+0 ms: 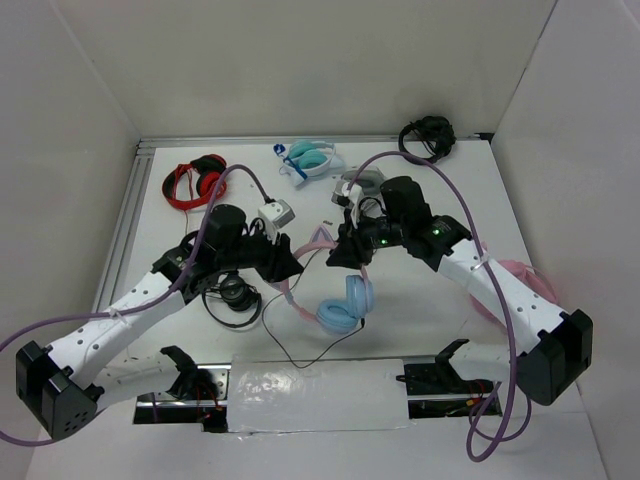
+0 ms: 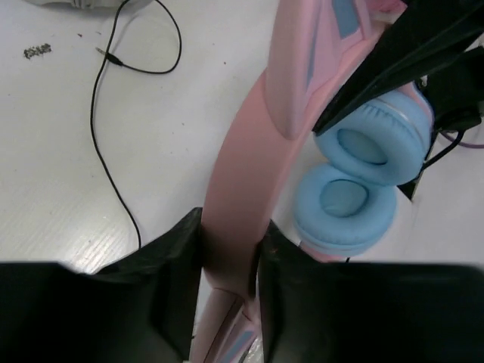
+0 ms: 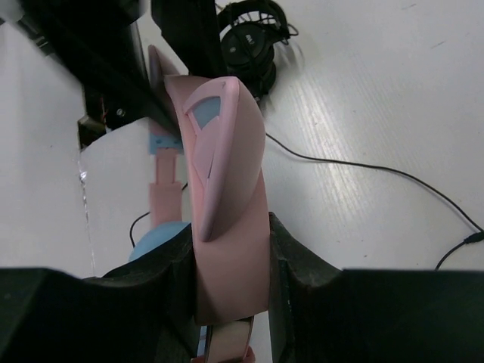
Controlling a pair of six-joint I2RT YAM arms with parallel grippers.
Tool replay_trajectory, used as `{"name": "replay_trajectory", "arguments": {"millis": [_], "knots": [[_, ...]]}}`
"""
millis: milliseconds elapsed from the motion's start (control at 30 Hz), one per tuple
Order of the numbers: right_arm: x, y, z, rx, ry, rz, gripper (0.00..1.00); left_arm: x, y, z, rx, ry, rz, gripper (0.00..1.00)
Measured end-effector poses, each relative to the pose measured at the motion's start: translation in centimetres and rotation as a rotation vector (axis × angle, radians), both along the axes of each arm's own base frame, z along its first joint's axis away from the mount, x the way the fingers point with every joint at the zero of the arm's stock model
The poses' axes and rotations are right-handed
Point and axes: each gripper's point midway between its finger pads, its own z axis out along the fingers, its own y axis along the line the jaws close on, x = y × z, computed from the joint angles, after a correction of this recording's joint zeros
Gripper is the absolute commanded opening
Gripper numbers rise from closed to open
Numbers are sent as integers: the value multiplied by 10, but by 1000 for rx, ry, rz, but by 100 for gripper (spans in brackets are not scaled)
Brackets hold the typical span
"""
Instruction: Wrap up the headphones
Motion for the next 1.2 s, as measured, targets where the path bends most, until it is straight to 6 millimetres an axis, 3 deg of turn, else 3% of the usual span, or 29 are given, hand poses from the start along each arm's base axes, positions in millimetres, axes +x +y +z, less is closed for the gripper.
{"name": "replay_trajectory", "arguments": {"millis": [33,67,100,133,267,333,500,600,733,900,1067,1200], "knots": [[-1,0,0,-1,4,8,0,1,1,-1,11,-10,1,28],[-1,0,0,-1,5,10,5,1,2,-2,13,-12,-4,10],[-2,1,1,0,15,11,12,1,2,-3,15,-15,-4,3],[-2,1,2,0,18,13,30,1,1,-2,15,-16,-7,0],[2,1,3,-6,14,1,50,3,2,-2,18,-20,9,0],[7,2,6,-10,9,-24,69,4,3,-4,24,-4,34,0],[22,3,30,-1,-36,-113,99,14,15,-8,47,64,175,0],[32,1,47,17,-61,-207,100,29,25,-2,46,98,293,0],[37,-16,74,98,-114,-376,100,55,50,9,17,152,489,0],[14,-55,94,273,-184,-538,100,90,94,52,-79,188,735,0],[1,-73,83,395,-200,-609,100,111,130,124,-258,162,903,0],[8,-70,33,384,-156,-636,100,113,140,163,-377,139,927,0]]}}
